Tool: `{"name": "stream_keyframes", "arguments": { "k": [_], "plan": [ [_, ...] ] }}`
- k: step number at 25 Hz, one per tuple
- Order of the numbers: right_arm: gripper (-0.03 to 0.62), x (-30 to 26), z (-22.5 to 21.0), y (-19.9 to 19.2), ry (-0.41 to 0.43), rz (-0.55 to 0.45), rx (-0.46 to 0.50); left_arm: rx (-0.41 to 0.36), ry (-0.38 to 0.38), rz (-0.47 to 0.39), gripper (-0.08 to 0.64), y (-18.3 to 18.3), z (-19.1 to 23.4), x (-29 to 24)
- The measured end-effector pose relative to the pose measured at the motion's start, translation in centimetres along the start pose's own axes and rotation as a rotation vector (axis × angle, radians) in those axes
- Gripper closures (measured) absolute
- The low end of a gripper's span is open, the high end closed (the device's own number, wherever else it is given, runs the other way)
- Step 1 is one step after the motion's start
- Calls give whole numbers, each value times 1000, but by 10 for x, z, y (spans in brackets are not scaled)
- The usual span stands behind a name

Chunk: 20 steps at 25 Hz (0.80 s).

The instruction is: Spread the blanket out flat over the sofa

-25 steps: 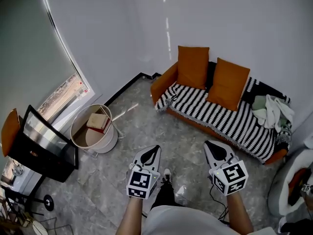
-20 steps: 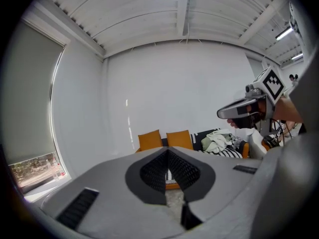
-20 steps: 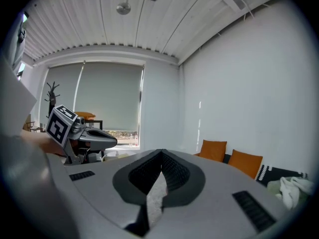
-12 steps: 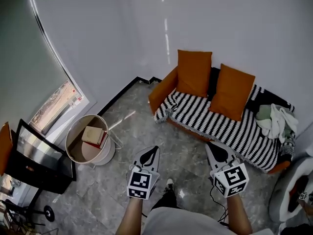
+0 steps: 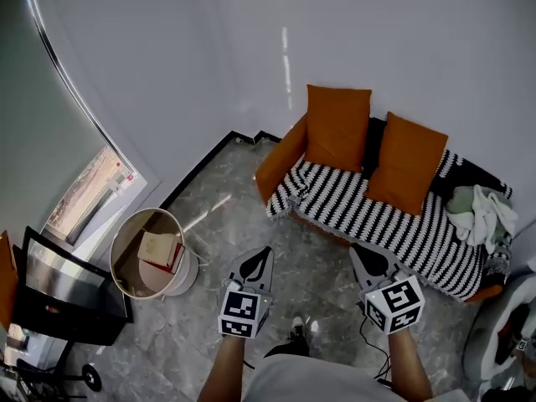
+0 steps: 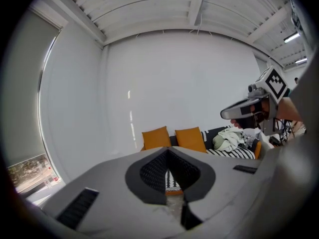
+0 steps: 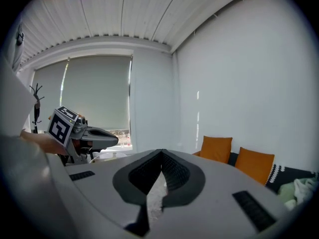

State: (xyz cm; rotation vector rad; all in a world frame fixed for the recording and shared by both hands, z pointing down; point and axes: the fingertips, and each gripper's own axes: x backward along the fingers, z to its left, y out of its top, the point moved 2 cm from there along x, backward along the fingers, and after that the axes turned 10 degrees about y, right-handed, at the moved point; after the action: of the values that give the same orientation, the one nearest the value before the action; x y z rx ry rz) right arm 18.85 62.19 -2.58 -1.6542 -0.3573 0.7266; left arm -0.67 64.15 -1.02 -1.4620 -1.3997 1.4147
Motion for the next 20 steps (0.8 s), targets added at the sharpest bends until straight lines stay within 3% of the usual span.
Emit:
{"name": "stream_keyframes", "arguments": {
  "k": [20],
  "plan": [
    [594,-121,-56,5,-23,75,-41,-13,-62,58,552,-19,65,-119]
  ]
}}
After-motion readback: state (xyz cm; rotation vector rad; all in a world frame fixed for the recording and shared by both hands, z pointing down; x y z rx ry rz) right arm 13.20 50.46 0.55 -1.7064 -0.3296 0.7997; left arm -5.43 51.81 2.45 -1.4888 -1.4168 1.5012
